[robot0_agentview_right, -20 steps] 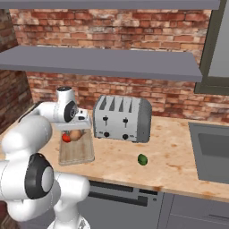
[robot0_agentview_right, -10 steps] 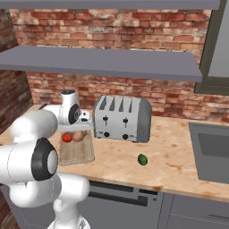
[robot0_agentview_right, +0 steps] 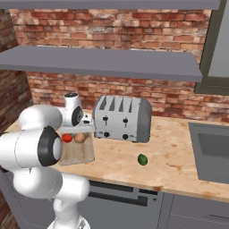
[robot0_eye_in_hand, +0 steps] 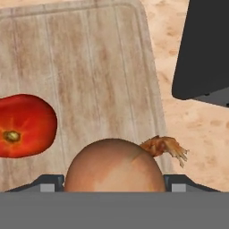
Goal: Place the avocado, onion, tomato, and bell pepper on the cutting board.
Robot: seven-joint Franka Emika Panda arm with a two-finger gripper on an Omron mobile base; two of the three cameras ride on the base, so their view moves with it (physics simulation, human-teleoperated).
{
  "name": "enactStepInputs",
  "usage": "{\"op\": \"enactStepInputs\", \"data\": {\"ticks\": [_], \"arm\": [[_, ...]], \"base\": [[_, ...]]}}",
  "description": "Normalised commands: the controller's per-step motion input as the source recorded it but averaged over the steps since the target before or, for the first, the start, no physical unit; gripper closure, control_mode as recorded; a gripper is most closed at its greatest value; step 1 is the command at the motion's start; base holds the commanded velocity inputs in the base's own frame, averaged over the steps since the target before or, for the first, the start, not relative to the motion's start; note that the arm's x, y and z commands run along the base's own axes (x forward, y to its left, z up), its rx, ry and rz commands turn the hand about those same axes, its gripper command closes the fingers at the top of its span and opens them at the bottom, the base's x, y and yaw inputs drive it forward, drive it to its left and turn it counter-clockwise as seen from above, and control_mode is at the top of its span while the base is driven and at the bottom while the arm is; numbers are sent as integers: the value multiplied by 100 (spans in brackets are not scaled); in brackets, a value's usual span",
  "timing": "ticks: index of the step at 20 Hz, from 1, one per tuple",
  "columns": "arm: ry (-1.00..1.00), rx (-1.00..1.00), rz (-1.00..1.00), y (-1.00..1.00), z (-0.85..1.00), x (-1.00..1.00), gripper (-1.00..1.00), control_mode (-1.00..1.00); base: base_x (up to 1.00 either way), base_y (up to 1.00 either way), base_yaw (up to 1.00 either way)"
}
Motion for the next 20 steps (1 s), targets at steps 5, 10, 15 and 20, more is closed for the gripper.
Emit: {"op": "enactStepInputs", "data": {"ticks": [5,10,15,20], "arm": [[2,0,0,0,-31,7,100,-100],[2,0,0,0,-34,2,-100,-100],[0,0,0,0,-9,0,-100,-100],[-4,0,0,0,4,0,-100,-100]], "base": [[0,0,0],[0,0,0],[0,0,0],[0,0,0]]}}
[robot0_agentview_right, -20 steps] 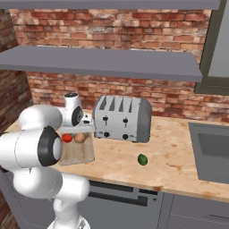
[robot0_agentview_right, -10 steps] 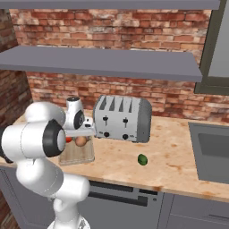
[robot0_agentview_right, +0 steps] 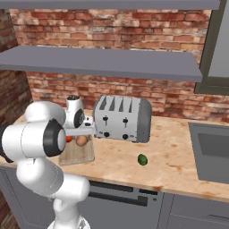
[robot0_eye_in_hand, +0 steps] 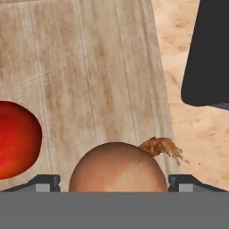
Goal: Place the avocado, onion, tomato, and bell pepper on the cutting board.
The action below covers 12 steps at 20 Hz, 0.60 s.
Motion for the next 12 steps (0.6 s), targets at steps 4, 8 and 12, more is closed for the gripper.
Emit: {"op": "enactStepInputs", "data": {"ticks": [4,8,12], "arm": [[-2,0,0,0,17,0,-100,-100],[-2,1,0,0,39,0,-100,-100],[-5,6,0,1,68,-15,-100,-100]], "base": [[0,0,0],[0,0,0],[0,0,0]]}}
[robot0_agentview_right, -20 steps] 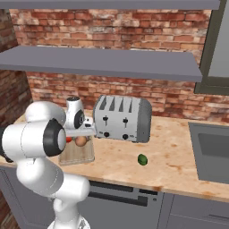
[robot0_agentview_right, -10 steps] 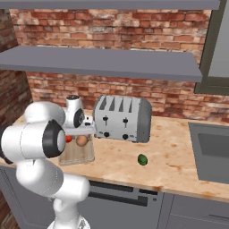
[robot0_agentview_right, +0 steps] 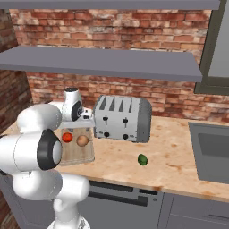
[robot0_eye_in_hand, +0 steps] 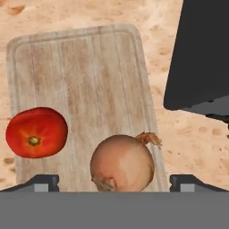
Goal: Place the avocado, onion, tomato, and bell pepper on the cutting board.
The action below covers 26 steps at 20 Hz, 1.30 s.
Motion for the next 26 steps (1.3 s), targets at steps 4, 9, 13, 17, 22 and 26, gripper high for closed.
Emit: {"op": "enactStepInputs", "data": {"ticks": [4,9,13,17,22,26], "arm": [[-4,8,0,26,67,-43,-100,-100],[-1,4,0,44,42,-65,-100,-100],[-1,1,0,47,41,-67,-100,-100],[-3,0,0,47,45,-62,-100,-100],[-12,0,0,40,16,-66,-100,-100],[-13,1,0,33,0,-47,-100,-100]], "base": [[0,0,0],[0,0,0],[0,0,0],[0,0,0],[0,0,0],[0,0,0]]}}
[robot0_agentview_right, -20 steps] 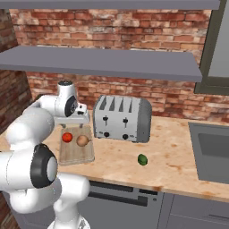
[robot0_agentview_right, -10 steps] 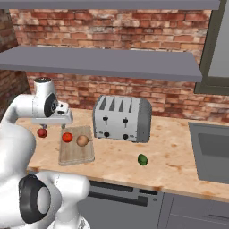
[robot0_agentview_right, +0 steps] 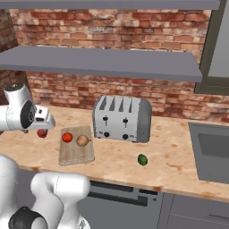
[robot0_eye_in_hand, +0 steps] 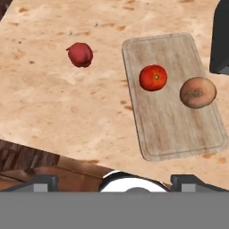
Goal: Place the avocado, onion, tomato, and bell pepper on the cutting board.
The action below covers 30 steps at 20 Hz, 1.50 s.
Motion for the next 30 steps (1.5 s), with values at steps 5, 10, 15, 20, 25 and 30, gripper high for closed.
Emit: {"op": "enactStepInputs", "data": {"ticks": [5,10,15,20,25,30], "arm": [[5,3,3,56,17,12,-100,-100],[12,0,13,68,21,35,-100,-100],[8,0,11,33,9,47,-100,-100],[1,-2,11,7,-9,42,-100,-100],[0,-6,7,1,-29,45,-100,-100],[0,-4,8,10,-12,37,-100,-100]], "base": [[0,0,0],[0,0,0],[0,0,0],[0,0,0],[0,0,0],[0,0,0]]}}
